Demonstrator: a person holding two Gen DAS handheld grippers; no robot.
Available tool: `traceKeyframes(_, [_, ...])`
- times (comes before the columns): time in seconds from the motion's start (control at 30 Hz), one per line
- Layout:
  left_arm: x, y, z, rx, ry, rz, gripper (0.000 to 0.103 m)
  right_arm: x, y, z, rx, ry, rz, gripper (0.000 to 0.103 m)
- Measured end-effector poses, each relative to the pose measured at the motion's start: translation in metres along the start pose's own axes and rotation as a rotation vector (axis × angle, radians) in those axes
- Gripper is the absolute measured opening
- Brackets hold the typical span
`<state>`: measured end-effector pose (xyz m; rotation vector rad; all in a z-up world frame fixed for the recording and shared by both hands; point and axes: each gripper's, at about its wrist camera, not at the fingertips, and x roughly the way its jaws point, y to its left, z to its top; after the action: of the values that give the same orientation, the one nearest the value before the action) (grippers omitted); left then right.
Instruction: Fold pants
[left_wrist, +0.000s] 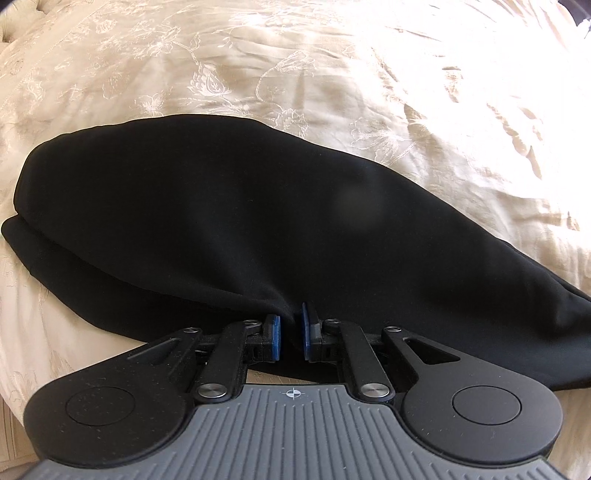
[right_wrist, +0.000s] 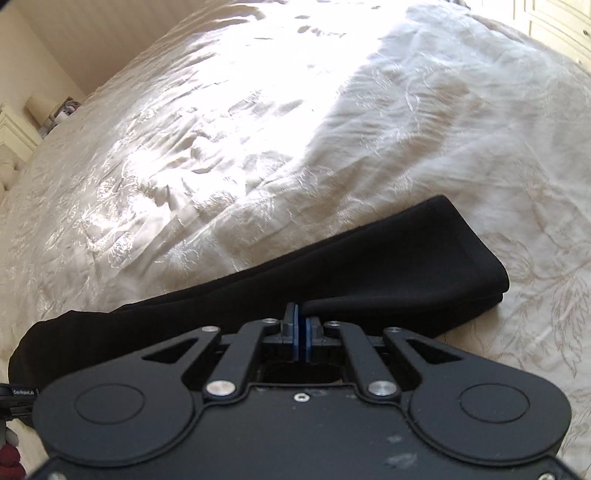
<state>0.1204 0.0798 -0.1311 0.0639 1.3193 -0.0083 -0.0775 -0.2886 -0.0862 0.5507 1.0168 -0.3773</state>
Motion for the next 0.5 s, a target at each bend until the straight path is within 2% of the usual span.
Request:
traceKeyframes(0.07, [0.004,-0.005,-0.004,-0.003,0.004,0.009,0.011,-0.006,0.001,0.001,-0.053,-0.035,0.009,0.004])
traceKeyframes(0.1, [0.005,-0.009,-0.008,-0.003,0.007,0.015,0.011,-0.004,-0.002,0.0,-0.059,-0.018,-0.001,0.005])
traceKeyframes(0.2, [0.01,-0.009,-0.005,0.005,0.015,0.032,0.011,0.02,-0.024,-0.006,0.027,0.139,-0.039,0.005])
traceKeyframes(0.23, [0.011,-0.011,-0.003,0.007,0.016,0.039,0.011,0.024,-0.031,-0.009,0.058,0.154,-0.033,0.005])
traceKeyframes(0.3, [0.011,-0.011,-0.003,-0.003,0.018,0.039,0.011,0.023,-0.039,-0.011,0.091,0.149,-0.008,0.005])
traceKeyframes(0.5, [0.008,-0.009,-0.001,-0.037,0.036,0.049,0.013,0.014,-0.034,-0.006,0.026,0.124,0.007,0.006])
